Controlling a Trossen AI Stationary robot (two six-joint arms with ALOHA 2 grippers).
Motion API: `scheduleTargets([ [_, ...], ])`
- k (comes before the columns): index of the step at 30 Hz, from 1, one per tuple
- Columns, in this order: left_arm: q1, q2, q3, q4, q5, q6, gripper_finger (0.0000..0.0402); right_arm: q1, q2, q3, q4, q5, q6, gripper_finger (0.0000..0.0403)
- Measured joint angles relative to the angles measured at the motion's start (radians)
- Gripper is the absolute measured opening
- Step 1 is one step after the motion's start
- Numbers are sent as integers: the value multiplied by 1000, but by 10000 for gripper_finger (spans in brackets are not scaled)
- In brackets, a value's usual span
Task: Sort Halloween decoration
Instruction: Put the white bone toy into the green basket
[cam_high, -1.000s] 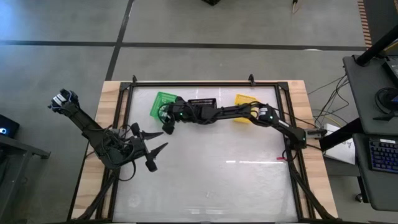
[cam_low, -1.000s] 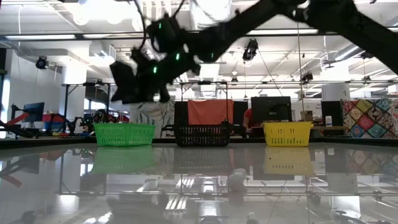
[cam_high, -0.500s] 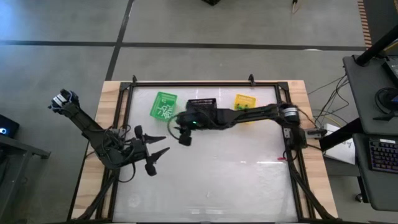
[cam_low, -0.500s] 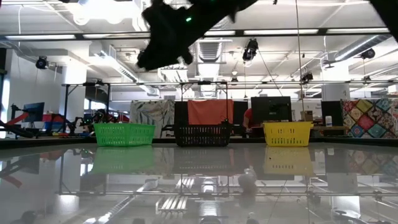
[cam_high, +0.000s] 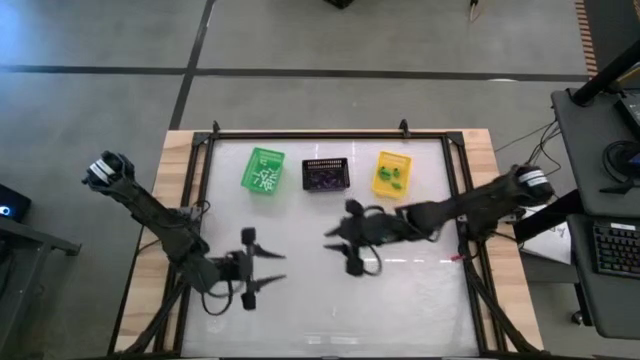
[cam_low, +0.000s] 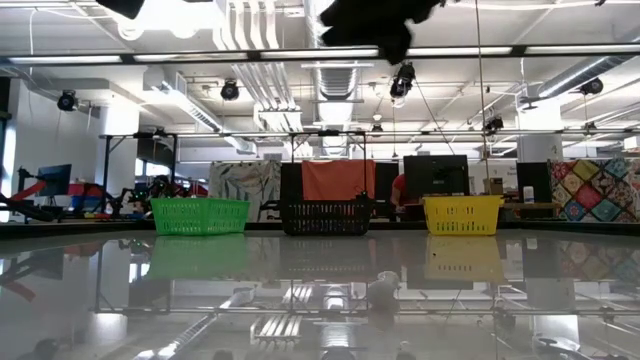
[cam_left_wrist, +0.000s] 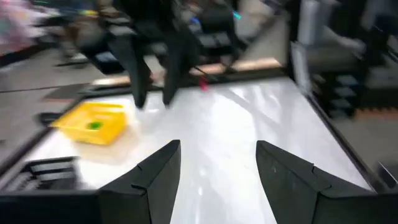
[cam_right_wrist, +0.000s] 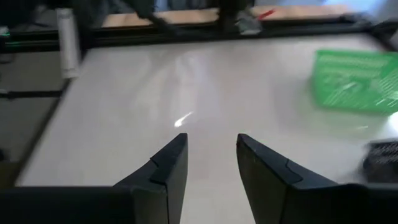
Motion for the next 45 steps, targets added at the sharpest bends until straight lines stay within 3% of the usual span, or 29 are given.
scheduleTargets([
  [5, 6, 107, 0, 65, 107, 34, 192, 99, -86, -99, -1, 2, 94, 128],
  [11, 24, 255, 0, 267, 209, 137, 192, 219, -114, -153, -6, -2, 155, 128],
  [22, 79, 486, 0, 634, 216, 136, 193, 379, -113, -192, -12, 0, 229, 130],
  [27, 86, 566, 0, 728, 213, 106, 214, 437, -113, -213, -12, 35, 254, 125],
  [35, 94, 716, 94, 770, 221, 96, 261, 516, -151, -280, -12, 98, 354, 123],
  [45, 166, 876, 207, 768, 443, 58, 268, 596, -224, -315, -7, 217, 368, 127],
])
